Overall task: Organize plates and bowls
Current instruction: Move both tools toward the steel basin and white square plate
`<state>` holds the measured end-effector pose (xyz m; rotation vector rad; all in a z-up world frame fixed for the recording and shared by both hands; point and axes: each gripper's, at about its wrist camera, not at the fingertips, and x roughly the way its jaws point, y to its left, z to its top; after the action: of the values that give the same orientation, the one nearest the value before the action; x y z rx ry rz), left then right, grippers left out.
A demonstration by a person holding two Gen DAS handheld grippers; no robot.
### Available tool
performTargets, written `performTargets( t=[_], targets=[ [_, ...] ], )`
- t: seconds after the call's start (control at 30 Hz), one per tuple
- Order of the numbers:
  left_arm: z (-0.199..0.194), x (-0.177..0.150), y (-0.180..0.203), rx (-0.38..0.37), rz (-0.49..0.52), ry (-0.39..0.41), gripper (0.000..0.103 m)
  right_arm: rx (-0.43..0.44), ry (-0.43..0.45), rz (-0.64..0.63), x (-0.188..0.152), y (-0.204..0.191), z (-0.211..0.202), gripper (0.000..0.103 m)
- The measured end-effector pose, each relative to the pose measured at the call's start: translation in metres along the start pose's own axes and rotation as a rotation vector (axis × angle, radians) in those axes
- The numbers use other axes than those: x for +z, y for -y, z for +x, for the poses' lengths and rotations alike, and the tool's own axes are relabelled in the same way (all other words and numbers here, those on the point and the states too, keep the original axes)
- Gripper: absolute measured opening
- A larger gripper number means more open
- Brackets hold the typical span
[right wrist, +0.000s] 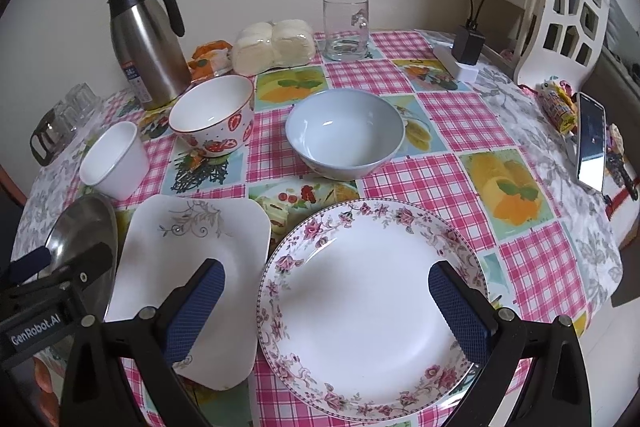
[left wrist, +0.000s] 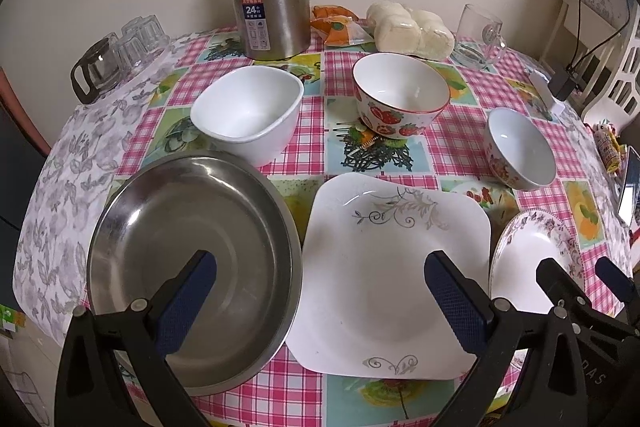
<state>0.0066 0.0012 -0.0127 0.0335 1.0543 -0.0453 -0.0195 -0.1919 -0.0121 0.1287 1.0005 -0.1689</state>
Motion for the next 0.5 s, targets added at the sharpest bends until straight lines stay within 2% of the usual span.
performTargets(
  t=[0.5],
  targets=[
    [0.0038, -0.0015, -0.0006, 0.009, 0.003, -0.025, 0.103, -0.003, 0.0, -0.018, -0.0001, -0.0034, -0.0002, 0.103]
  ],
)
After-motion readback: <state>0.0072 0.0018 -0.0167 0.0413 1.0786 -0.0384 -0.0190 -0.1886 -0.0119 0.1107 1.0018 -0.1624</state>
